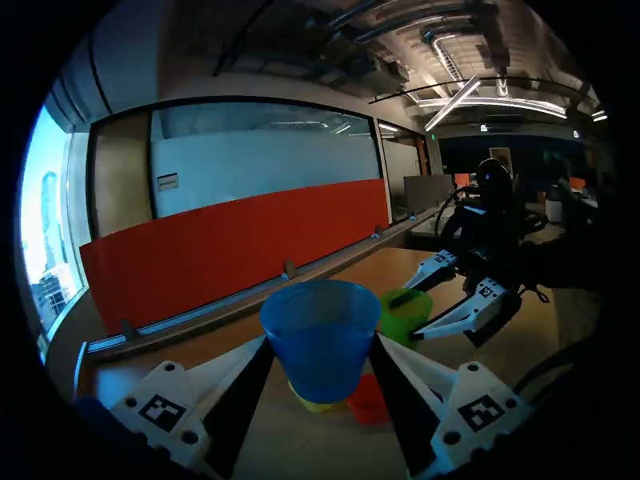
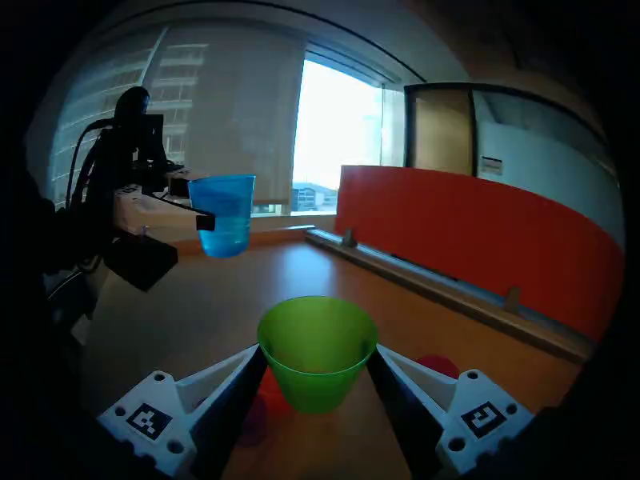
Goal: Pour water
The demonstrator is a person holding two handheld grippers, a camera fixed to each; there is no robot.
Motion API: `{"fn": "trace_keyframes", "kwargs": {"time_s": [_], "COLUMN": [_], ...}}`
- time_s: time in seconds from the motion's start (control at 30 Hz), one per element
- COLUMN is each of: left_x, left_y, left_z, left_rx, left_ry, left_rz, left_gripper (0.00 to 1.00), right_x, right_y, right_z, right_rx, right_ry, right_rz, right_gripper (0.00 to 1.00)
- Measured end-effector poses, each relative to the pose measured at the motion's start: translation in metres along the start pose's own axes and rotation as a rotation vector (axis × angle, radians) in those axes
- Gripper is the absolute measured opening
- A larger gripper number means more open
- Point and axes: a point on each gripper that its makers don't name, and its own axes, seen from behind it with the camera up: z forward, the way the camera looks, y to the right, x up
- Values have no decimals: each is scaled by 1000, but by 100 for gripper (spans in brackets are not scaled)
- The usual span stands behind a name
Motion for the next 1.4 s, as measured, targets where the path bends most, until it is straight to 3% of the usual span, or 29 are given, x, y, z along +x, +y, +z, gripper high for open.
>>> {"fn": "trace_keyframes", "kwargs": {"time_s": [0.6, 1.4], "left_x": [5, 12], "left_y": [8, 9], "left_z": [0, -2], "left_rx": [-12, -13], "left_ry": [9, 31], "left_rz": [9, 50], "left_gripper": [81, 80], "right_x": [14, 14], "right_y": [-17, -39], "right_z": [-7, -4], "right_rx": [1, 40], "right_ry": [70, 85], "right_rz": [-4, -8], "right_gripper": [90, 90]}}
